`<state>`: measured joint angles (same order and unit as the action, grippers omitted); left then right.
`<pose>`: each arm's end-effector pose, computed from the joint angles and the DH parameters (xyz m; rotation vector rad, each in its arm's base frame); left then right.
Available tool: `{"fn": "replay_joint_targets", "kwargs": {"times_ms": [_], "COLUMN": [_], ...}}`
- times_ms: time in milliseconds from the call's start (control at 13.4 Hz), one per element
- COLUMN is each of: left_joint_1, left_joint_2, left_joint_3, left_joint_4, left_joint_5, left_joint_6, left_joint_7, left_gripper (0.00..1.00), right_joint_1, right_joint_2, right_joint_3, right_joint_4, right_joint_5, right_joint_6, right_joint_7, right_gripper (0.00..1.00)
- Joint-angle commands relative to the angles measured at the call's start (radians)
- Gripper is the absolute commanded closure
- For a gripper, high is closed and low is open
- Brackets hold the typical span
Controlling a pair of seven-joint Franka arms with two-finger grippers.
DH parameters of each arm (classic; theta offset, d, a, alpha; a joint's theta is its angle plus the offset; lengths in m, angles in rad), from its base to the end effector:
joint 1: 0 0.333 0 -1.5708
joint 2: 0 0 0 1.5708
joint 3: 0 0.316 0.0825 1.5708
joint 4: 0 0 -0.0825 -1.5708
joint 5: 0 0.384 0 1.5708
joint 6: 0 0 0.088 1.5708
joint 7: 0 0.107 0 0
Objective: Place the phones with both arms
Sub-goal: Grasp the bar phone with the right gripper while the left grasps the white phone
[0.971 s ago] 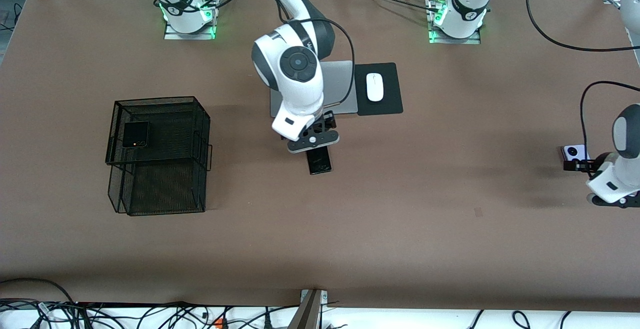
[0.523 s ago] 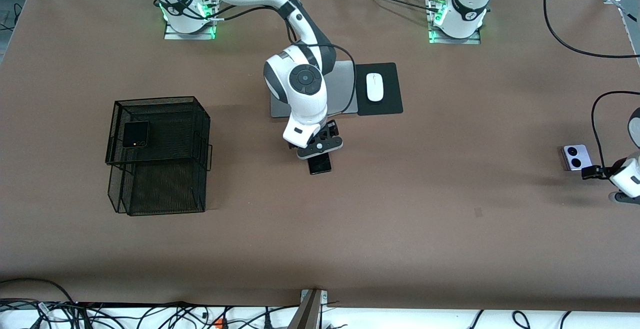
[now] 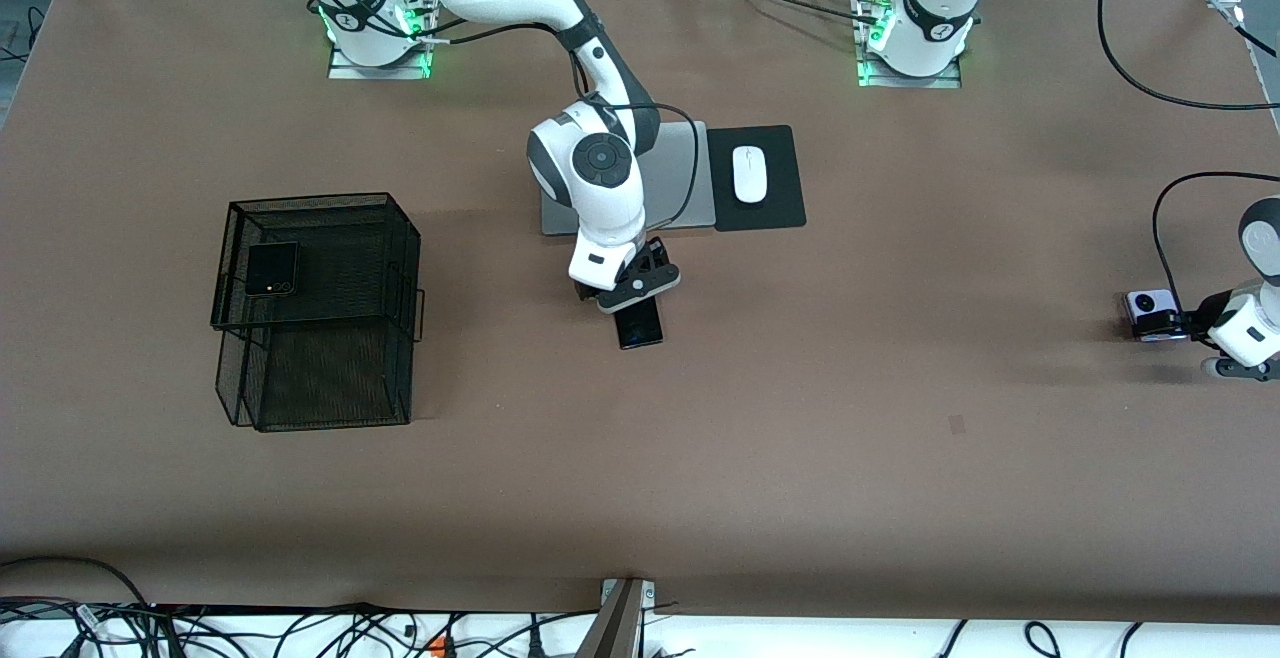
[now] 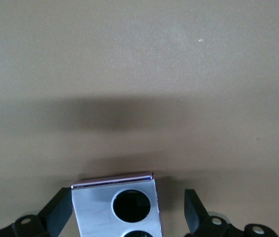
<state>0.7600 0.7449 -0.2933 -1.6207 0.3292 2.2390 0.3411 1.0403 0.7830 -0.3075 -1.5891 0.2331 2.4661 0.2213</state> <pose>0.5929 0.3352 0.1926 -3.1265 0.0402 0.1496 0.5054 0.4979 0.2022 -3.0420 -0.6770 -0.2280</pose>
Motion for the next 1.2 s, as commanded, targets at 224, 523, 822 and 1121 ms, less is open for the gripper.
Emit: {"fn": "replay_joint_targets", "kwargs": {"times_ms": [224, 523, 822, 1121], "left_joint_1": [0.041, 0.056, 0.062, 0.064], "left_joint_2": [0.002, 0.002, 0.002, 0.004], "left_joint_3": [-0.015, -0.013, -0.013, -0.013], "left_joint_4": [-0.04, -0.082, -0.094, -0.107], "left_joint_5": [-0.027, -0.026, -0.027, -0.026], "left_joint_6": [0.06, 0.137, 0.139, 0.137], "left_joint_7": [0.032, 0.03, 0.016, 0.013], "left_gripper": [0.0, 0.0, 0.0, 0.42], "right_joint_1": [-0.002, 0.001, -0.002, -0.002], "right_joint_2": [0.021, 0.053, 0.05, -0.005], "right_joint_3": [0.022, 0.024, 0.024, 0.013], "right_joint_4": [-0.023, -0.02, -0.015, 0.047], "right_joint_5": [0.012, 0.052, 0.094, 0.1], "right_joint_6": [0.051, 0.091, 0.083, -0.083], "right_joint_7": [-0.007, -0.007, -0.01, 0.044], "right_gripper": [0.0, 0.0, 0.6, 0.66]}}
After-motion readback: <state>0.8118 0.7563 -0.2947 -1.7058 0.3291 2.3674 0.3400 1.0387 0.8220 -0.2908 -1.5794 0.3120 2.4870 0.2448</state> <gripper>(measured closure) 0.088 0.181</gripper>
